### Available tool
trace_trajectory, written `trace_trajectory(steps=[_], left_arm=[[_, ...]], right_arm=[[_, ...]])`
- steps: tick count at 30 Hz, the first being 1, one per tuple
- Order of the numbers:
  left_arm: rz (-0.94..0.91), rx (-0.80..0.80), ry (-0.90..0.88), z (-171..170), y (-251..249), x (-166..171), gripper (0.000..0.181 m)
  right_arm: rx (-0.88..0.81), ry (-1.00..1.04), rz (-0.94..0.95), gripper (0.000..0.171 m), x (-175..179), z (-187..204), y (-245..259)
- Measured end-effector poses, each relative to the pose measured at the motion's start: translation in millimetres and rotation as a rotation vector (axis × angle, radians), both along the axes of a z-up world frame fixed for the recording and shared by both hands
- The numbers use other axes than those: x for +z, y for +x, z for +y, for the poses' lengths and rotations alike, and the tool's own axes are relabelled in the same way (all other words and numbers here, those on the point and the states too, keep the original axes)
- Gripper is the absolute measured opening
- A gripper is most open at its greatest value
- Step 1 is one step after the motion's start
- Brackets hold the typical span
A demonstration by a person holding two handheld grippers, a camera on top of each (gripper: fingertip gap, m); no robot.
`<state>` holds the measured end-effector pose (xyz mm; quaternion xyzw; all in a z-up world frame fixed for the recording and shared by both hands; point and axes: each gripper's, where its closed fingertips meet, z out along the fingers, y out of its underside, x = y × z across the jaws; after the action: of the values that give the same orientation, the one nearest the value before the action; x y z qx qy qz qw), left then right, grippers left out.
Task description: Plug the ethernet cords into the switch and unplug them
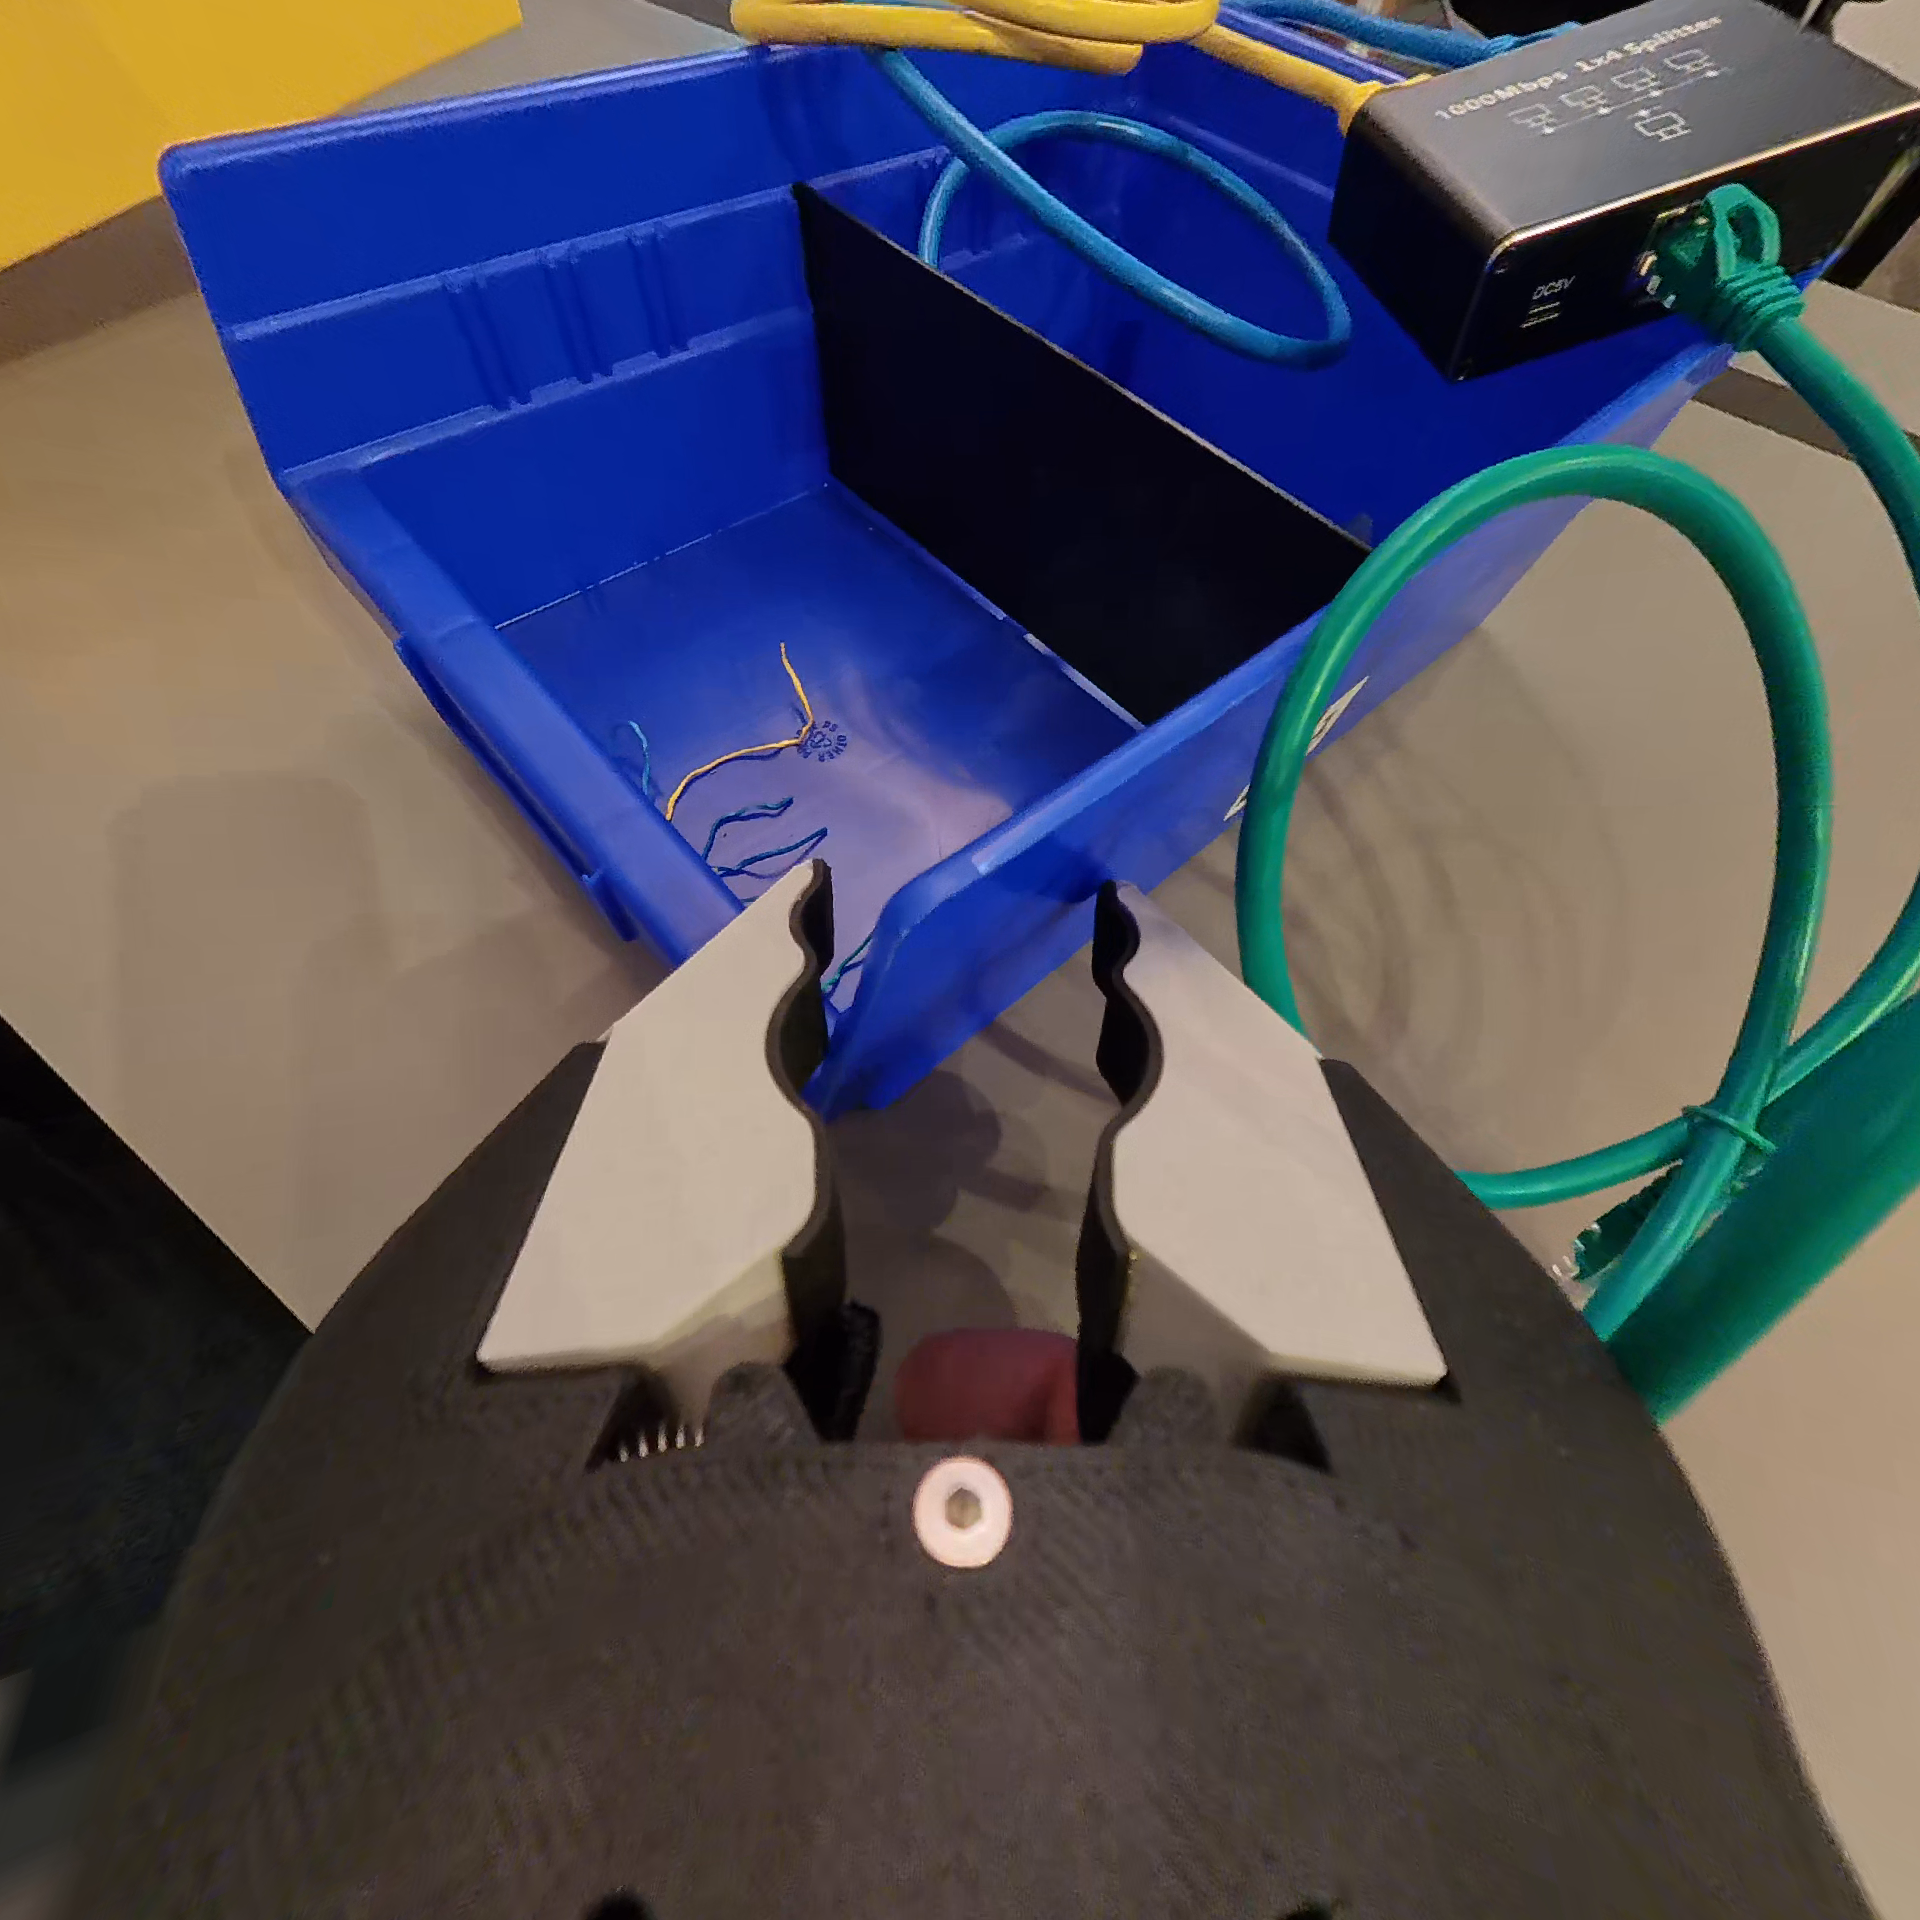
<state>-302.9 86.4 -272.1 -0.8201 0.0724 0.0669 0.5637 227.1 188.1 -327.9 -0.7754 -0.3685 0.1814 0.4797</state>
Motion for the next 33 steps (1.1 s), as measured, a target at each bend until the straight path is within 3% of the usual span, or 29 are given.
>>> trace_trajectory(steps=[33], left_arm=[[-0.083, 0.069, 0.147, -7, -14, 41, 0.009]], right_arm=[[0.227, -0.05, -0.114, 0.049, -2, -11, -95]])
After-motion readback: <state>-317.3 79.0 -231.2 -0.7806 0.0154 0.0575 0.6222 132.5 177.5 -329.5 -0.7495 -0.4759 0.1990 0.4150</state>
